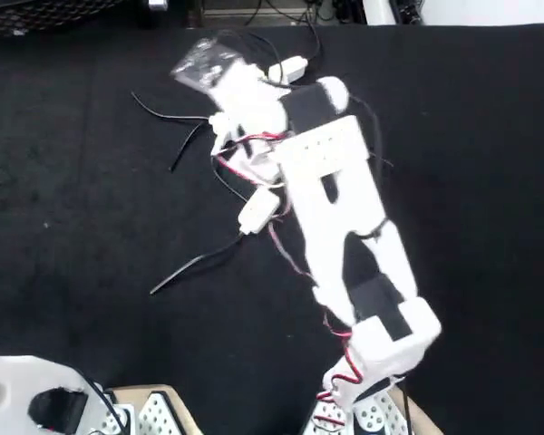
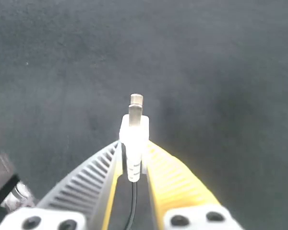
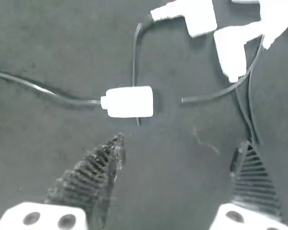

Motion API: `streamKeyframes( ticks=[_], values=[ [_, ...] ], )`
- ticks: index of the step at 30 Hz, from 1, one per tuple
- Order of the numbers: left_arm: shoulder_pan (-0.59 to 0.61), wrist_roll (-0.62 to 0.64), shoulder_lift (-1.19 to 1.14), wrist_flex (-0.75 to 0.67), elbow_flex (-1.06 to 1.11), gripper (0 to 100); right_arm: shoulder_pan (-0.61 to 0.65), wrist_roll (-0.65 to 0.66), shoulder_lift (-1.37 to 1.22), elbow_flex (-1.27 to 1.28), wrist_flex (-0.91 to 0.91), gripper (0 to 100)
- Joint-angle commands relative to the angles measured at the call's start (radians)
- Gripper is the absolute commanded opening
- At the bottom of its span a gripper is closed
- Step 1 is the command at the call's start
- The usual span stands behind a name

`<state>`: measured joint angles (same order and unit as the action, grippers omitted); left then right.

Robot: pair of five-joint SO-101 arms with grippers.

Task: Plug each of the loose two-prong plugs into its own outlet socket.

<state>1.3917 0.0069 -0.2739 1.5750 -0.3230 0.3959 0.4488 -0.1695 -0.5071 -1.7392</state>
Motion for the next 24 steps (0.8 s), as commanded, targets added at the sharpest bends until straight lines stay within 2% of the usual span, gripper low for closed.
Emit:
streamKeyframes(
  ticks=[1, 6, 14, 18, 21, 24],
  values=[
    [-0.117, 0.0, 0.207, 0.149, -0.079, 3, -0.032, -0.015, 0.087, 0.113, -0.012, 34.7],
    [-0.318, 0.021, 0.39, 0.186, 0.033, 3, -0.034, -0.069, 0.219, 0.404, 0.11, 34.7],
    [-0.74, 0.239, 0.839, 0.183, 0.13, 3, -0.163, -0.075, 0.627, 0.8, 0.373, 34.7],
    [-0.978, 0.321, 0.993, 0.181, 0.148, 3, -0.161, -0.081, 0.693, 1.063, 0.565, 34.7],
    [-1.156, 0.322, 1.053, 0.181, 0.203, 3, -0.184, -0.141, 0.684, 1.199, 0.763, 34.7],
    [-1.314, 0.262, 1.092, 0.181, 0.278, 3, -0.218, -0.216, 0.65, 1.21, 0.827, 34.7]
  ],
)
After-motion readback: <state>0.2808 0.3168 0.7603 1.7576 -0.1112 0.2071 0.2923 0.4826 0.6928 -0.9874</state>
